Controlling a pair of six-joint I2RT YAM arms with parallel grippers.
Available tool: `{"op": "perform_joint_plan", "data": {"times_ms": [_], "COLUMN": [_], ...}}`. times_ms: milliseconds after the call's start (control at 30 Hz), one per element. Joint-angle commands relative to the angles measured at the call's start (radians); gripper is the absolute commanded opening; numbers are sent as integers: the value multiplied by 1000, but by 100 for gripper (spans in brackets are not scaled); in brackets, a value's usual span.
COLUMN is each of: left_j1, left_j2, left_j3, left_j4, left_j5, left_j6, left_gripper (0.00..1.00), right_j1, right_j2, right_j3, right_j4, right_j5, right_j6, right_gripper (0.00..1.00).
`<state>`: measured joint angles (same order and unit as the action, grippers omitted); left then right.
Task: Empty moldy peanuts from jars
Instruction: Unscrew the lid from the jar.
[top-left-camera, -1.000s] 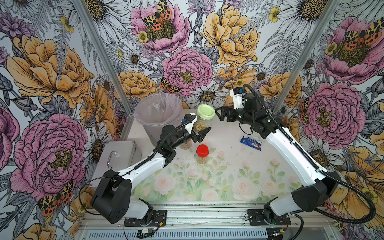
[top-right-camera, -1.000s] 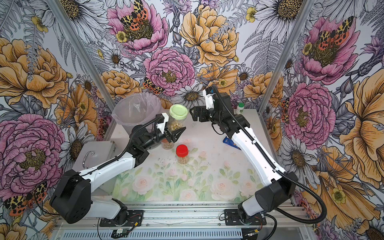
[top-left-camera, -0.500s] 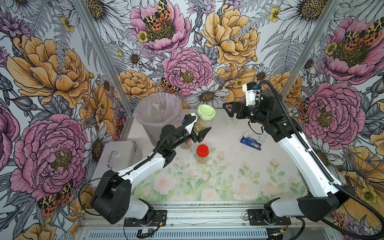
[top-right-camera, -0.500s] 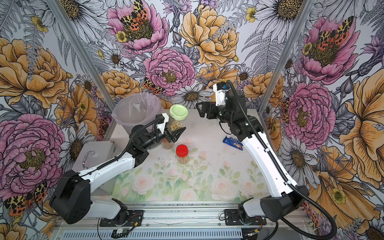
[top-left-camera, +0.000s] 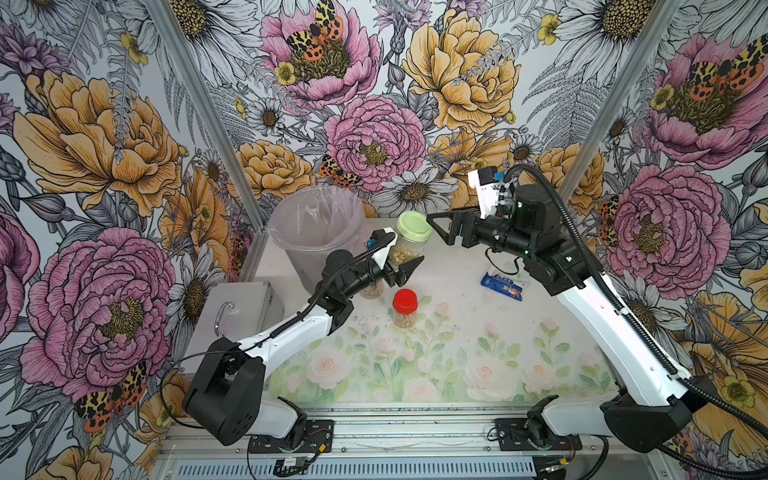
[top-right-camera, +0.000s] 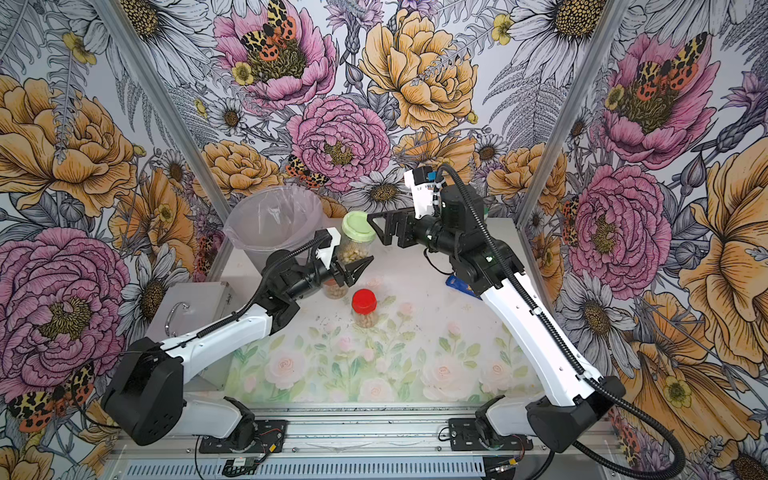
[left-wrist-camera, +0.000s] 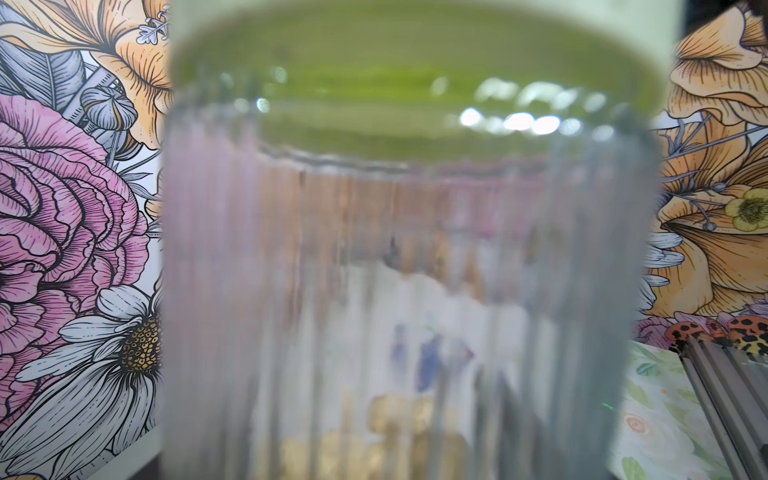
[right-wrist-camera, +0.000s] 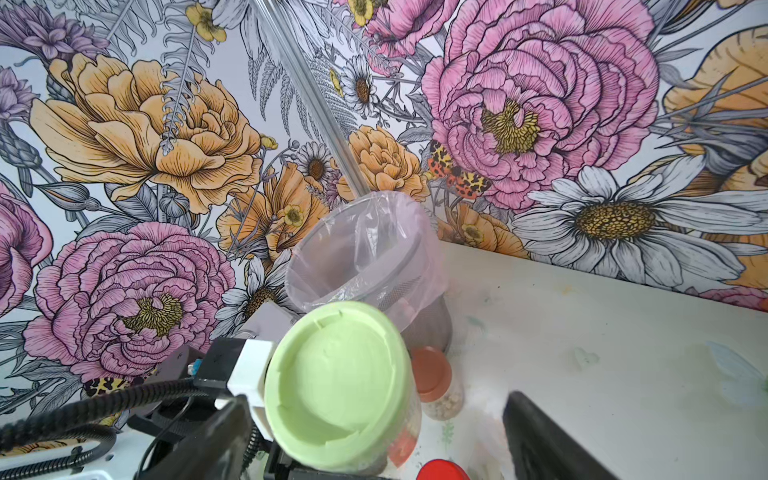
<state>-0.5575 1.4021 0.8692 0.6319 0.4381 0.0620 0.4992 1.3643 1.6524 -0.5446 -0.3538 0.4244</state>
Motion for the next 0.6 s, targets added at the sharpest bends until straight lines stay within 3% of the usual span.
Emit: {"op": "perform_joint_plan", "data": {"times_ms": [0,567], "left_j1": [-9,-9], "left_j2": [-12,-5], "left_j3": [16,21], "left_j4": [64,55], "left_j5": [-2,-1], "left_j6": [20,23], "left_gripper": [29,29], "right_j1": [12,68], "right_j2": [12,54], "right_j3": [21,44], "right_j4": [11,12], "right_j5": [-2,22], "right_j6": [-25,-71], "right_gripper": [95,95]}}
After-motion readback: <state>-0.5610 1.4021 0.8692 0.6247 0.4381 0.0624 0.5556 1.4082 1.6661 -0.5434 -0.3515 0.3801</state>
